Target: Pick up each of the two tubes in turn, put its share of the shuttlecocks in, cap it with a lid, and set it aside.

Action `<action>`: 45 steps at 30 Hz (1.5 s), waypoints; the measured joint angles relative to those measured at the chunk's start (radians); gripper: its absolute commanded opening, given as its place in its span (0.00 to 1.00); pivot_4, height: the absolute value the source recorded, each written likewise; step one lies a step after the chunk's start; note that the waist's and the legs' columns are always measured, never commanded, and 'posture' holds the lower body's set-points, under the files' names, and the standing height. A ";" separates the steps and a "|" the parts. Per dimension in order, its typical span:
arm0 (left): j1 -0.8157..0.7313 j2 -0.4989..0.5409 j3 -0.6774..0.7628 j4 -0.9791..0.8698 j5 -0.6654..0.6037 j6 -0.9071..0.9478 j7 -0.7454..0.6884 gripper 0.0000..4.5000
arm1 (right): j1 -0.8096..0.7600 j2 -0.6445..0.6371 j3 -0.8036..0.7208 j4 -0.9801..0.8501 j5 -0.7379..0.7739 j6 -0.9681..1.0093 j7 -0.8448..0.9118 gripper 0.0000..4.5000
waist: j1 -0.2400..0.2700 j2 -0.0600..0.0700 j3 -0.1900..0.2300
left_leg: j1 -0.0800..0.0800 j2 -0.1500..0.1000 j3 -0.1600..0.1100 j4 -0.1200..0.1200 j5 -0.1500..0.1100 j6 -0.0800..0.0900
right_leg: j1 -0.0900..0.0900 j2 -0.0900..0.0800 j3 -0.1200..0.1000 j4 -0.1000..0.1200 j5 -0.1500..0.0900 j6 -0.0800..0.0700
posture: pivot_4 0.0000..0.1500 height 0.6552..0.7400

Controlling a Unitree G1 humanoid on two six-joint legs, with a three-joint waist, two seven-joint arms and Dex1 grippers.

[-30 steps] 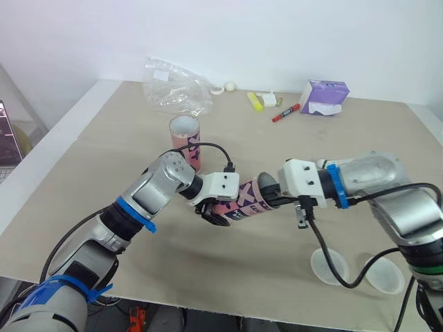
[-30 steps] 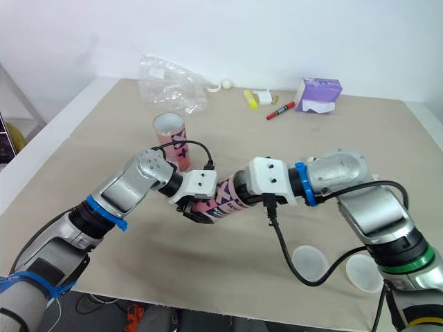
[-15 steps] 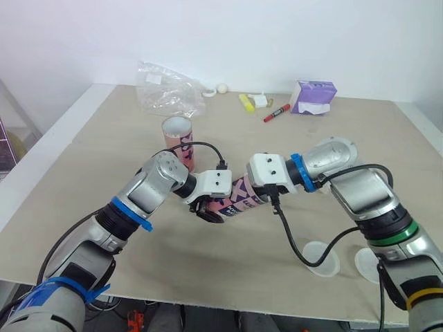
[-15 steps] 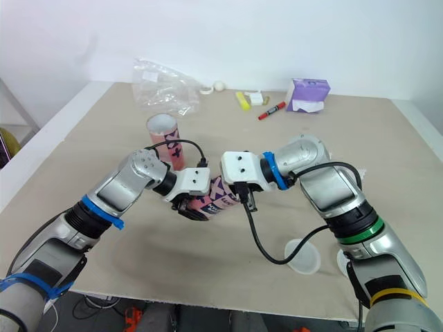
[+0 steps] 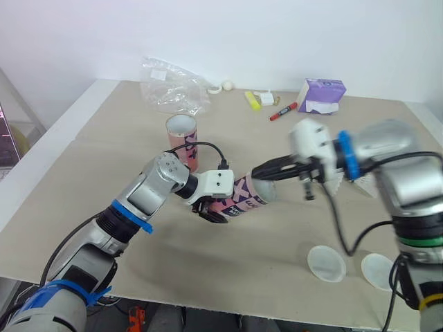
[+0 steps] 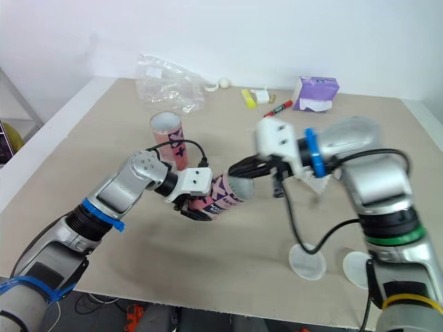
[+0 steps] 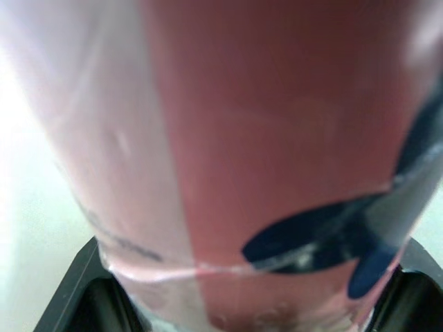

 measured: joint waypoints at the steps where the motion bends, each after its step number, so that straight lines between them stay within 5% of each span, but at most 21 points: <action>1: 0.002 0.001 0.000 0.000 0.000 -0.004 0.000 0.68 | 0.008 -0.010 -0.028 -0.009 0.018 0.013 -0.006 0.01 | 0.000 0.000 0.000 | 0.000 0.000 0.000 0.000 0.000 0.000 | 0.000 0.000 0.000 0.000 0.000 0.000 | 1.00 1.00; 12: 0.150 -0.134 0.140 0.057 -0.094 -0.151 0.117 0.68 | 0.457 -0.161 -0.306 -0.090 0.130 0.084 -0.046 0.01 | 0.019 0.000 0.000 | -0.004 -0.002 0.001 0.001 0.000 0.000 | 0.001 -0.006 -0.005 0.000 -0.003 0.002 | 1.00 1.00; 20: 0.230 -0.283 0.189 0.137 -0.189 -0.372 0.187 0.68 | 0.800 -0.251 -0.345 -0.080 0.006 -0.080 -0.008 0.01 | 0.014 0.002 0.003 | -0.003 0.000 0.001 -0.008 0.000 -0.001 | -0.005 -0.003 -0.006 0.001 -0.004 0.004 | 1.00 1.00; 39: 0.275 -0.361 0.139 0.321 -0.162 -0.549 0.230 0.68 | 0.963 -0.262 -0.377 -0.081 -0.067 -0.136 -0.043 0.01 | 0.007 0.001 0.004 | -0.001 -0.001 0.001 -0.005 0.000 -0.002 | 0.000 -0.004 -0.006 0.001 -0.005 0.001 | 1.00 1.00; 43: 0.275 -0.358 0.137 0.322 -0.160 -0.554 0.226 0.68 | 0.971 -0.269 -0.377 -0.085 -0.066 -0.099 -0.047 0.25 | 0.006 0.001 0.004 | -0.001 -0.001 0.001 -0.004 0.000 -0.002 | 0.000 -0.004 -0.006 0.001 -0.005 0.001 | 1.00 1.00; 45: 0.275 -0.358 0.136 0.322 -0.159 -0.556 0.225 0.68 | 0.971 -0.277 -0.377 -0.098 -0.067 -0.086 -0.048 0.45 | 0.006 0.001 0.004 | -0.001 -0.001 0.001 -0.004 0.000 -0.002 | 0.000 -0.004 -0.006 0.001 -0.005 0.001 | 1.00 1.00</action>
